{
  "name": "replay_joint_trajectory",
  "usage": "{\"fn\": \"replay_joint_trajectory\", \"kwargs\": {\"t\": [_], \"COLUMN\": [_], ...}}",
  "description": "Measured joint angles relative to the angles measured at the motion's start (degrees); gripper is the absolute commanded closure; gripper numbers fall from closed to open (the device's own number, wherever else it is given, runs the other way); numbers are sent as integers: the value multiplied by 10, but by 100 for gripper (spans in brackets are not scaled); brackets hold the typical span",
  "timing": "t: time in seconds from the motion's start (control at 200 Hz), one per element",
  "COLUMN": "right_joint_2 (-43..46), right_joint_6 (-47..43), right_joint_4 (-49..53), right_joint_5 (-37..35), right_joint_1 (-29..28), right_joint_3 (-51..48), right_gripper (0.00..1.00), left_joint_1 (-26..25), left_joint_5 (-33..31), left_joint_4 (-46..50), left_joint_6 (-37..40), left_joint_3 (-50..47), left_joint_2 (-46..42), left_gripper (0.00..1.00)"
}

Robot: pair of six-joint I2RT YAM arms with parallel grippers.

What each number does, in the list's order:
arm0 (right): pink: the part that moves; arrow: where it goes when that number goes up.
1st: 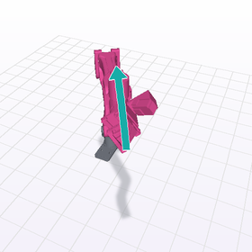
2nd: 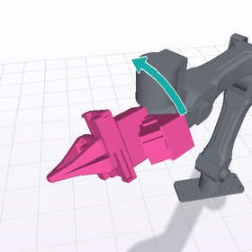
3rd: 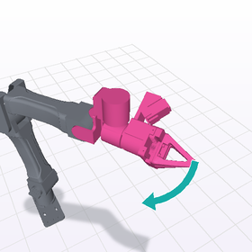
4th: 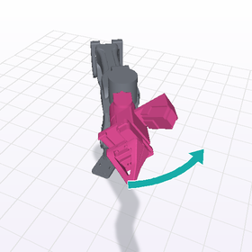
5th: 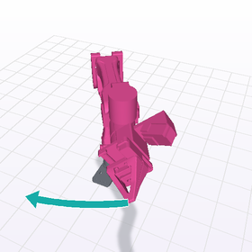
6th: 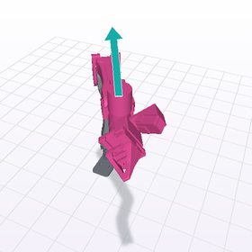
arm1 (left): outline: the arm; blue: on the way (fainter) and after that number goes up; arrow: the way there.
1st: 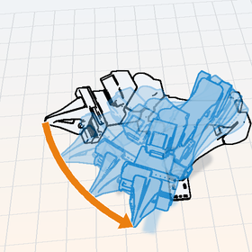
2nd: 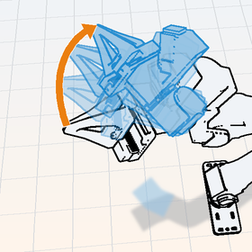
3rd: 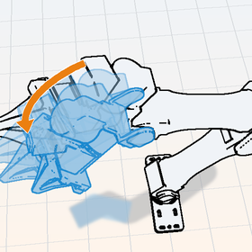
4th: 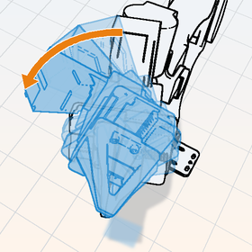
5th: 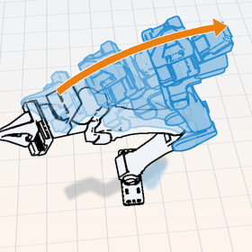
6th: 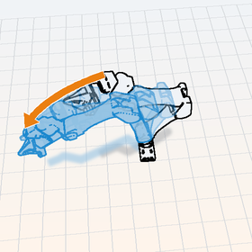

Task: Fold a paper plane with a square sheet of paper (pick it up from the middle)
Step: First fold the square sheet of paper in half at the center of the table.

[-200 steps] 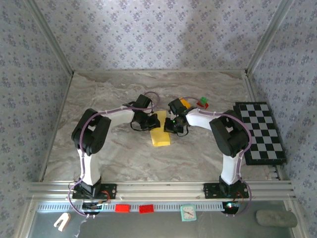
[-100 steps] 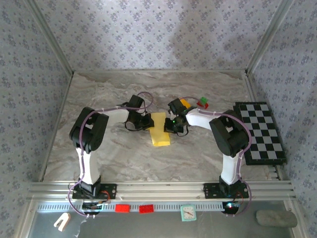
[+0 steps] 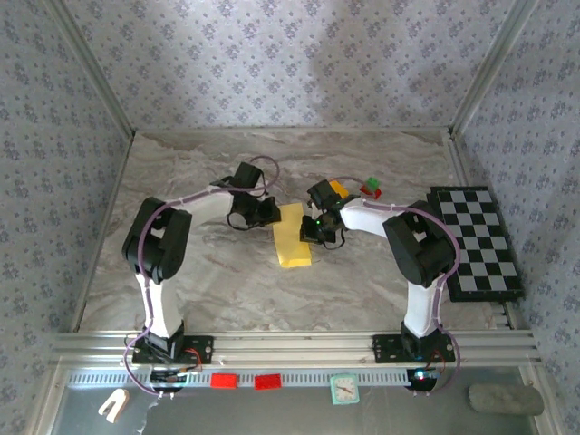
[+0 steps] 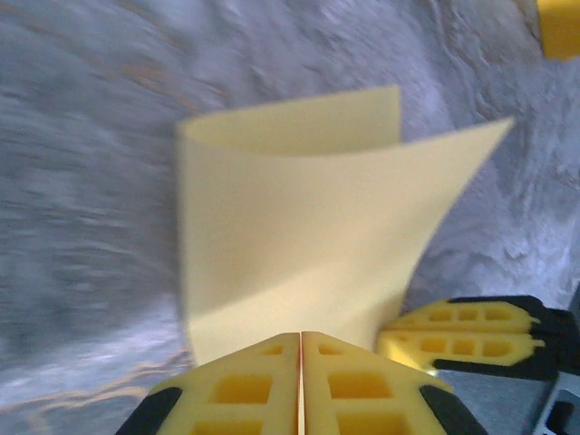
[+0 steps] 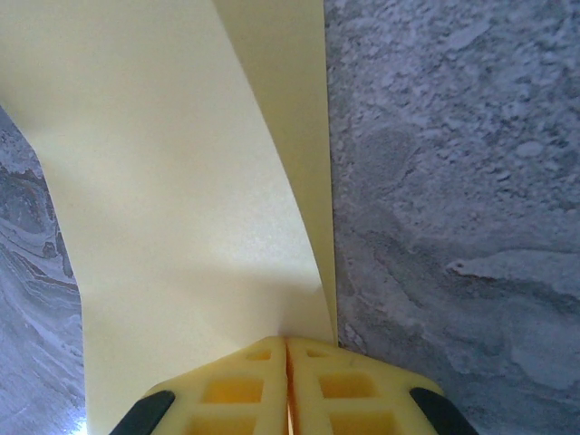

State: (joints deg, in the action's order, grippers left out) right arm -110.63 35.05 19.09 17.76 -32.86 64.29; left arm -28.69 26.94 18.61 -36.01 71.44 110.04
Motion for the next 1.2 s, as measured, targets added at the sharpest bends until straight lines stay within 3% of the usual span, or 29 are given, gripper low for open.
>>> {"fn": "replay_joint_trajectory", "kwargs": {"t": [0.345,0.775,1.034,1.199], "right_joint_2": [0,-1,-4,-5], "right_joint_6": [0,0,0,0], "right_joint_4": [0,-3,-24,-26], "right_joint_5": [0,1,5,5], "right_joint_1": [0,1,4,4], "right_joint_3": [0,-2,-3,-4], "right_gripper": [90,90,90,90], "left_joint_1": [-16,24,57,79], "left_joint_5": [20,61,60,28], "left_joint_4": [-12,1,32,45], "left_joint_6": [-11,-2,22,35], "left_joint_3": [22,39,77,96], "left_joint_2": [59,85,105,108], "left_gripper": [90,90,90,90]}}
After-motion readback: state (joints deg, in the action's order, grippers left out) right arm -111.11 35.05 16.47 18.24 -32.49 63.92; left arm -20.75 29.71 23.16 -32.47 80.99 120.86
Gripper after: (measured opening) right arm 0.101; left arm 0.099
